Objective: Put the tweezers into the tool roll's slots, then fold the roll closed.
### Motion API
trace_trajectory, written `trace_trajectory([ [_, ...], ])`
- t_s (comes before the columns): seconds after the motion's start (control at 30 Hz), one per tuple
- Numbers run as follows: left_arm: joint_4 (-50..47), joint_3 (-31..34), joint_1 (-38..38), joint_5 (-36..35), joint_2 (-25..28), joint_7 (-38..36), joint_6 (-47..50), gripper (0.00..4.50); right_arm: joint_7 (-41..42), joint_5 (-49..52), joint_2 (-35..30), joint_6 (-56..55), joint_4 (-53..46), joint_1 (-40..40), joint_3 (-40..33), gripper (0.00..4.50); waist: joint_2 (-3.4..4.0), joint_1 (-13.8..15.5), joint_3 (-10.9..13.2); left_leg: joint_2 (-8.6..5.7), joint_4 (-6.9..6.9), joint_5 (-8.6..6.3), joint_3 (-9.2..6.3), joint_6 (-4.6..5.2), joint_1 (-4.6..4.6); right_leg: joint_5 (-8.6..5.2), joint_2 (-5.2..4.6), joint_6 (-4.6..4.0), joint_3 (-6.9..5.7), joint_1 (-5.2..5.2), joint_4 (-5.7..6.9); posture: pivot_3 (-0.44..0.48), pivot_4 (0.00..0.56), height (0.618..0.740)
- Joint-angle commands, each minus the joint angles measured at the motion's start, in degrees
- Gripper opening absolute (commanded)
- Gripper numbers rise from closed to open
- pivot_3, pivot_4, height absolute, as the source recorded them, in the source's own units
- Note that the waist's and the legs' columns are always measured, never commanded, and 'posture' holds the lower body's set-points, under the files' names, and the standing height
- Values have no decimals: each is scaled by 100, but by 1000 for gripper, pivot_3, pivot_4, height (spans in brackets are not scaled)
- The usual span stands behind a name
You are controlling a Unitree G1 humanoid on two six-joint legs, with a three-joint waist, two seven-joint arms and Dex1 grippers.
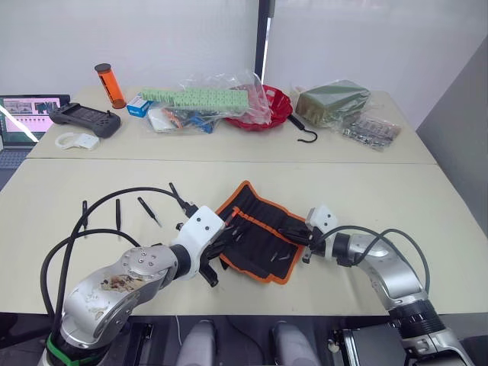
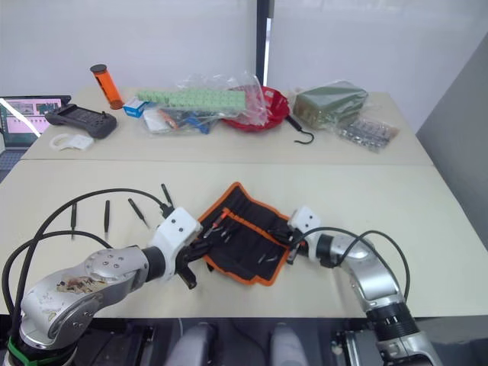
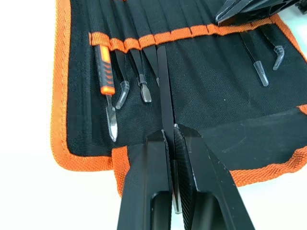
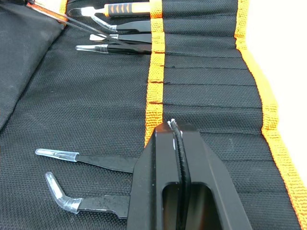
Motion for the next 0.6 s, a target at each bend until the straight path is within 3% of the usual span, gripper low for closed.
trace_trajectory([
  [0.03, -29, -21, -160, 48, -93, 40, 39, 0, -2, -171, -23, 167, 132, 192, 155, 26, -1, 3, 0, 0, 0, 0, 0, 0, 0, 0, 0, 0, 0, 0, 0, 0, 150, 740],
  [0.6, 498, -441, -366, 406, -471, 217, -85, 0, -60, -208, -76, 222, -39, 360, 160, 26, -2, 44, -3, -4, -1, 0, 0, -1, -1, -1, -4, 2, 0, 1, -6, 0, 150, 740],
])
